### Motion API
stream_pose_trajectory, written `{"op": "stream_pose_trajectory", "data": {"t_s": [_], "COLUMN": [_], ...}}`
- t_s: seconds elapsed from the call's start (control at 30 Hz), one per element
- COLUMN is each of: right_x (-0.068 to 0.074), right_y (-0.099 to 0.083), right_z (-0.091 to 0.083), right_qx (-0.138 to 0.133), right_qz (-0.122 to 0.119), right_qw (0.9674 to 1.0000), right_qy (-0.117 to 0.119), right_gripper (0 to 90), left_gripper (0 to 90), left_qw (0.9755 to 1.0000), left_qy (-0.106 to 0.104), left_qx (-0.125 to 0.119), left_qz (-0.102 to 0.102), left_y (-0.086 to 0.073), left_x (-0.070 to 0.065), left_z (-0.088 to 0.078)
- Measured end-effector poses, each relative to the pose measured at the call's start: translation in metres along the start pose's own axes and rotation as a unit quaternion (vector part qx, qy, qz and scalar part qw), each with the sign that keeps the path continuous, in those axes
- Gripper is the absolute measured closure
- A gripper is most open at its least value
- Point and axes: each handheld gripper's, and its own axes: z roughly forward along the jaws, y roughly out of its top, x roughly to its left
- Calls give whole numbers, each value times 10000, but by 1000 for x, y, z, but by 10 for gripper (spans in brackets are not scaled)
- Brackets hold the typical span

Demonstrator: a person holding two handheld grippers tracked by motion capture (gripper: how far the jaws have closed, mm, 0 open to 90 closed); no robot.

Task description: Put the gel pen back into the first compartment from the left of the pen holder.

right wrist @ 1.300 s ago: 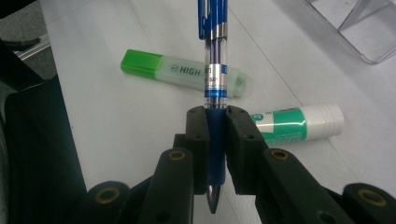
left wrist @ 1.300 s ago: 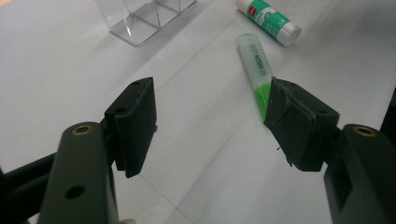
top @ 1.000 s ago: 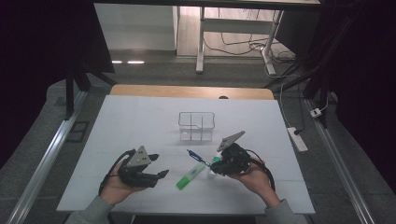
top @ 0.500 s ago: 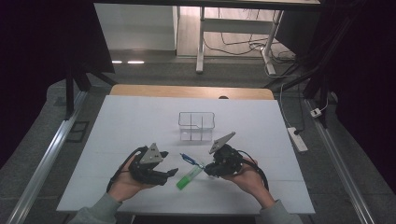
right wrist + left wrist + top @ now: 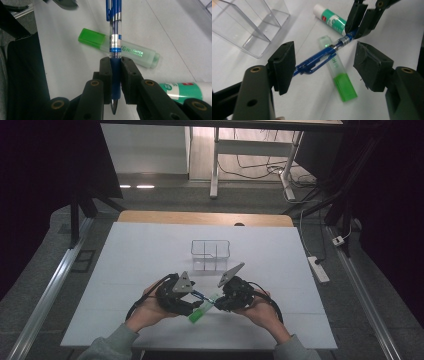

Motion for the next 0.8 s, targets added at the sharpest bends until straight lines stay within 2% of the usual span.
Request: {"op": "stream_pose_trajectory", "data": {"t_s": [0.17, 0.33, 0.5, 0.67, 0.73, 0.77, 0.8], "right_x": [2, 5, 8, 13, 14, 14, 14], "right_y": [3, 5, 6, 10, 10, 10, 10], "right_z": [0, 3, 3, -1, 0, 0, -1], "right_qx": [41, 98, 126, 109, 76, 76, 68], "right_qz": [-100, -220, -330, -460, -492, -497, -487], "right_qw": [9999, 9997, 9993, 9986, 9985, 9985, 9985], "right_qy": [14, 81, 148, 226, 235, 235, 245], "right_gripper": [792, 792, 793, 793, 793, 793, 793], "left_gripper": [362, 421, 496, 574, 607, 626, 644], "left_qw": [9993, 9972, 9938, 9912, 9896, 9868, 9874], "left_qy": [-42, -118, -141, -42, -25, -17, -12], "left_qx": [235, 437, 570, 680, 714, 819, 759], "left_qz": [297, 591, 949, 1136, 1252, 1400, 1386], "left_y": [2, 3, 3, 2, 1, 1, 0], "left_x": [-3, -7, -13, -17, -18, -18, -19], "left_z": [7, 14, 19, 24, 24, 24, 25]}}
